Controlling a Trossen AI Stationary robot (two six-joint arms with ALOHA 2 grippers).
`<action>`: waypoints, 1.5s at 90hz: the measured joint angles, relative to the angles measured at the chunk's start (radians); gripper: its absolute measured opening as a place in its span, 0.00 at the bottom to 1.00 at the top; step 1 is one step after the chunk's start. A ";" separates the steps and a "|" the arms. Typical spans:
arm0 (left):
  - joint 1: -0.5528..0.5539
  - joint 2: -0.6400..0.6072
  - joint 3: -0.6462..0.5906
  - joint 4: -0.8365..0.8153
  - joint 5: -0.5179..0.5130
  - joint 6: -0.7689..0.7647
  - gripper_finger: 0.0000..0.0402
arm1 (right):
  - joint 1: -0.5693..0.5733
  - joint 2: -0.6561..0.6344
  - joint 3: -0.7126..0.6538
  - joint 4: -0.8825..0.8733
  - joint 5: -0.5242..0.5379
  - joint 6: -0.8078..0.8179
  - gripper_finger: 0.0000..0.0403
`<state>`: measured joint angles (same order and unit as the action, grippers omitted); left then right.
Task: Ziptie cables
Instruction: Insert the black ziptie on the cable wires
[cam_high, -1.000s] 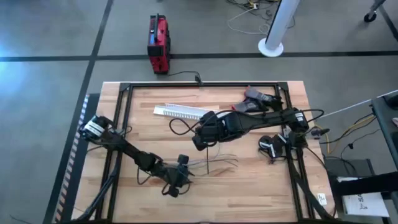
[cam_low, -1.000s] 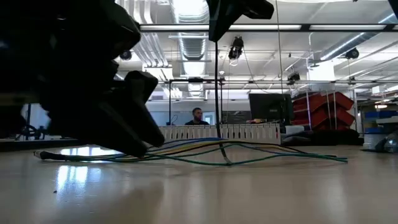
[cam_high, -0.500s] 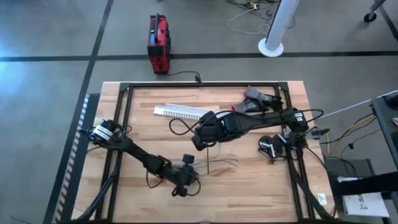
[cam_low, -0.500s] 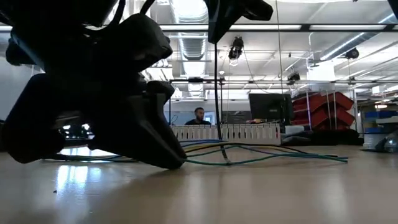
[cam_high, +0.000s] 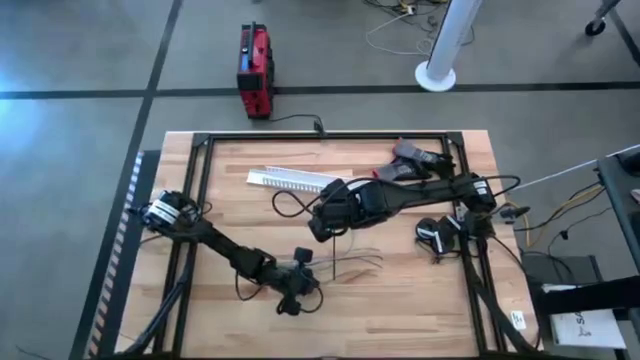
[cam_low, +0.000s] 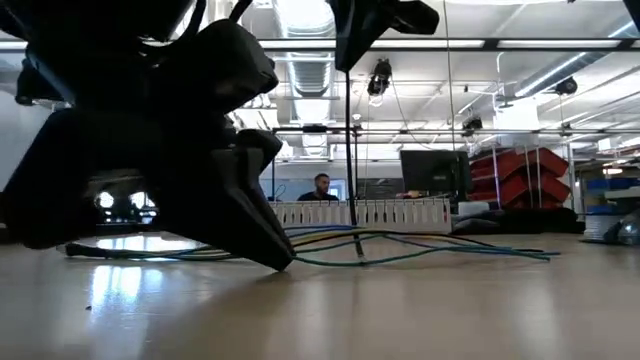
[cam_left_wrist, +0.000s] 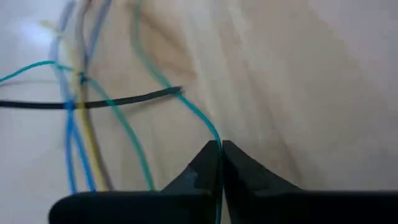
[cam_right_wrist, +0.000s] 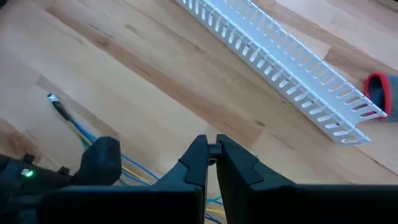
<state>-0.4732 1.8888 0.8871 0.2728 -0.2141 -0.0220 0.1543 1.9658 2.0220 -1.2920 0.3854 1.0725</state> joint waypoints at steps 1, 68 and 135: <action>0.000 -0.001 0.000 0.003 0.013 0.003 0.00 | 0.000 0.000 0.000 0.001 0.000 0.000 0.02; 0.058 0.001 0.000 0.125 -0.096 -0.026 0.00 | 0.002 0.000 -0.042 0.068 -0.121 0.002 0.02; 0.097 0.001 0.000 0.119 -0.162 -0.134 0.28 | -0.069 -0.001 -0.137 -0.013 -0.288 0.040 0.02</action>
<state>-0.3767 1.8900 0.8871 0.3917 -0.3758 -0.1558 0.0853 1.9652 1.8853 -1.3047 0.0970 1.1130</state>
